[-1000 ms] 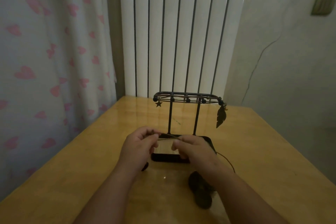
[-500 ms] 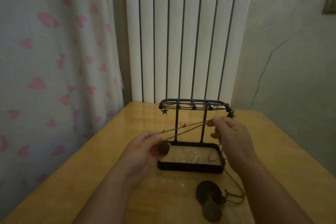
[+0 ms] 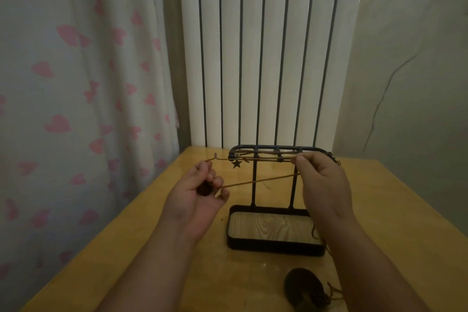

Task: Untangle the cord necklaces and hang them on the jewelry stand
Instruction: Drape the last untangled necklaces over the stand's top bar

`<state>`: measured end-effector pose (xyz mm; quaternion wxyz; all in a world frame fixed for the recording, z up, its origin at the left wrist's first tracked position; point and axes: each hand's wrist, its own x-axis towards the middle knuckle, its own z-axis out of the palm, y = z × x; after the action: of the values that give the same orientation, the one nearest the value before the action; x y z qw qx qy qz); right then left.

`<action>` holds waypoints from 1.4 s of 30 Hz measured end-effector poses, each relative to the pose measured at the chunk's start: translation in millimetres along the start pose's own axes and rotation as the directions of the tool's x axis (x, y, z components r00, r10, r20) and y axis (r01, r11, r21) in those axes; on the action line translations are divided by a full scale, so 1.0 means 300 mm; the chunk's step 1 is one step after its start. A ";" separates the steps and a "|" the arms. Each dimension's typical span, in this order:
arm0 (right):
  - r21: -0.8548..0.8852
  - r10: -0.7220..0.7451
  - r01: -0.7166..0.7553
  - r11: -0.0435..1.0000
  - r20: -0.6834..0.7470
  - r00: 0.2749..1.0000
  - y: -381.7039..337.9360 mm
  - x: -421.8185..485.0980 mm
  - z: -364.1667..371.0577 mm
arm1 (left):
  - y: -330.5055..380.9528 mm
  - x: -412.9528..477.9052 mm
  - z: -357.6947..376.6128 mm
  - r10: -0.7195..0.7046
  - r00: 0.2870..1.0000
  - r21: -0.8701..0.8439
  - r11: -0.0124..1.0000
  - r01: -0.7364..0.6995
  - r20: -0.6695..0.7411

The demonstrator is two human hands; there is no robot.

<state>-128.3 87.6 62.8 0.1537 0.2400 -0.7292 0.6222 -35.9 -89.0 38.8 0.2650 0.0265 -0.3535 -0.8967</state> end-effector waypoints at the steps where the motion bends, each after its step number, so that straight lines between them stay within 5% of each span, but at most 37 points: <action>1: -0.010 -0.002 0.001 1.000 -0.009 1.000 -0.002 0.009 0.002 | 0.000 0.007 -0.002 -0.005 1.000 0.022 1.000 0.005 0.001; 14: -0.398 -0.121 0.065 0.915 -0.118 0.986 -0.058 0.156 0.072 | -0.039 0.113 0.085 0.068 0.979 -0.026 0.997 -0.074 -0.192; 23: -0.269 -0.024 -0.023 0.963 -0.167 0.986 -0.095 0.204 0.086 | -0.053 0.151 0.113 0.045 0.968 -0.046 0.997 -0.058 -0.247; 34: -0.413 -0.078 -0.004 0.911 -0.182 0.980 -0.065 0.269 0.000 | -0.060 0.171 0.062 0.190 0.961 0.295 0.947 -0.126 -0.199; 37: -0.436 -0.071 -0.006 0.900 -0.160 0.985 -0.039 0.276 -0.012 | -0.058 0.157 0.065 0.271 0.943 0.494 0.857 -0.146 -0.192; 42: -0.465 -0.048 -0.004 0.885 -0.100 0.994 -0.002 0.284 -0.037 | -0.048 0.150 0.090 0.426 0.898 0.817 0.477 -0.326 0.109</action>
<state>-200.2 84.8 109.8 0.2531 0.1704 -0.8445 0.4401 -87.2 -85.7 56.0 0.4309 0.1166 -0.7089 -0.5460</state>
